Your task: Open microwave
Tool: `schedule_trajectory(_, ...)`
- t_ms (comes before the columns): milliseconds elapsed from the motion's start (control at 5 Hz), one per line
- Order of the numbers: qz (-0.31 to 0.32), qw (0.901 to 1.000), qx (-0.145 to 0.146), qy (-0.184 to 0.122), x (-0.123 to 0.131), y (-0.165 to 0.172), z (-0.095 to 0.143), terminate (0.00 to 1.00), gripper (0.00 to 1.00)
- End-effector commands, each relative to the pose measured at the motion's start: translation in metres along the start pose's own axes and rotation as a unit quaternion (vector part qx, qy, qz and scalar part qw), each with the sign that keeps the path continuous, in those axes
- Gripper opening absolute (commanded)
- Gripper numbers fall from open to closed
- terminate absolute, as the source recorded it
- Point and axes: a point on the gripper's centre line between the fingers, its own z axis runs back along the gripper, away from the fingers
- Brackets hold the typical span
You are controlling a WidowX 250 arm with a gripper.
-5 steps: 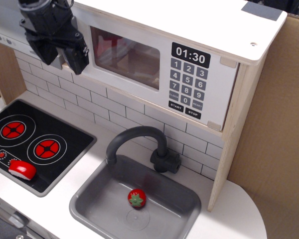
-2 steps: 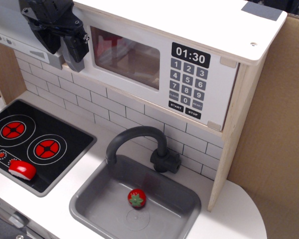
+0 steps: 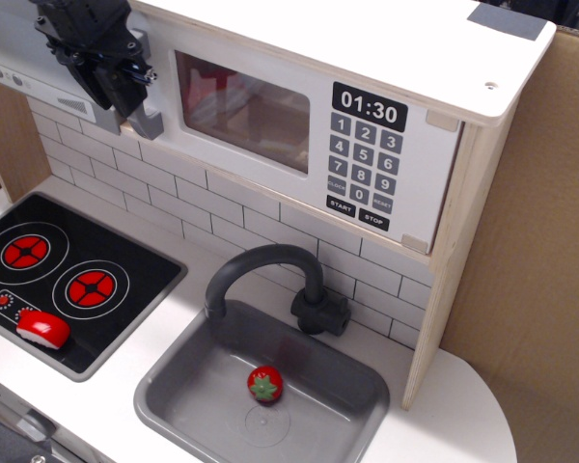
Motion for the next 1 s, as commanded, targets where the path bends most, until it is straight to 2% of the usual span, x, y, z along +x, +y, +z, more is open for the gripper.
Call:
schedule_trajectory(0,0.028,0.9968,0.019,-0.072,0.018,0.006,0.009,0.00,0.00)
schedule_trajectory(400,0.027,0.9964,0.018,-0.079,-0.001,0.000,0.013,0.00,0.00)
schedule_trajectory(800,0.002,0.9978,-0.003,-0.067,-0.042,-0.011,0.031,0.00,0.00)
